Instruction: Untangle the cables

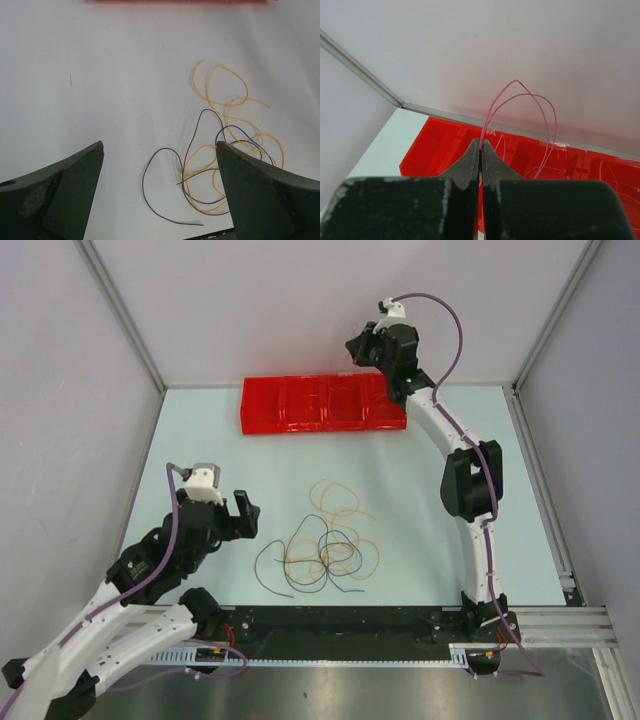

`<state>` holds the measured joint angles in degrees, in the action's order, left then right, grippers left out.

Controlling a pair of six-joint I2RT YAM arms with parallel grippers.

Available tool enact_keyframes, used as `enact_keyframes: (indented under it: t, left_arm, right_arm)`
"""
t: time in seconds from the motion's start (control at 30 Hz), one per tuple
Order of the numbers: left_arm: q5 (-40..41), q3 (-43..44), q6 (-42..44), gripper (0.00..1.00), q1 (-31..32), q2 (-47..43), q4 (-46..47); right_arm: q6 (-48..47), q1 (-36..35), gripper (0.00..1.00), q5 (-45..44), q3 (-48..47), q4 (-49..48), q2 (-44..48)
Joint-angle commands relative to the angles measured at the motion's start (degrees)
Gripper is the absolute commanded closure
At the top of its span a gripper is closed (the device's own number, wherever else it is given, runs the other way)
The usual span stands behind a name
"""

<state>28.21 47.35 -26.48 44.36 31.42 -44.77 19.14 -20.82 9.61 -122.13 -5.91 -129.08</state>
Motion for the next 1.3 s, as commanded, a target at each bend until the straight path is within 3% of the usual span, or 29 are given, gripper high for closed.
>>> enact_keyframes:
  t: [0.0,0.5,0.97,1.27]
  left_arm:
    - [-0.35,-0.07,0.73,0.01,-0.41,-0.83,1.36]
    - [-0.43,-0.07,0.73,0.01,-0.33,-1.36,1.36]
    - [-0.35,-0.07,0.73,0.01,-0.33,-1.62,1.27]
    - [-0.17,-0.07,0.64,0.01,-0.41,-1.63,1.27]
  right_arm:
    - [-2.70,-0.80,1.00,-2.13,-0.57,-0.24,-0.21]
    - [0.20,-0.89,1.00,-0.64,-0.75,1.16,-8.12]
    - [-1.39,-0.11,1.00,-4.42,1.27,3.19,-6.28]
    - [0.82,1.92,1.00,-2.31,0.66,3.01,-1.71]
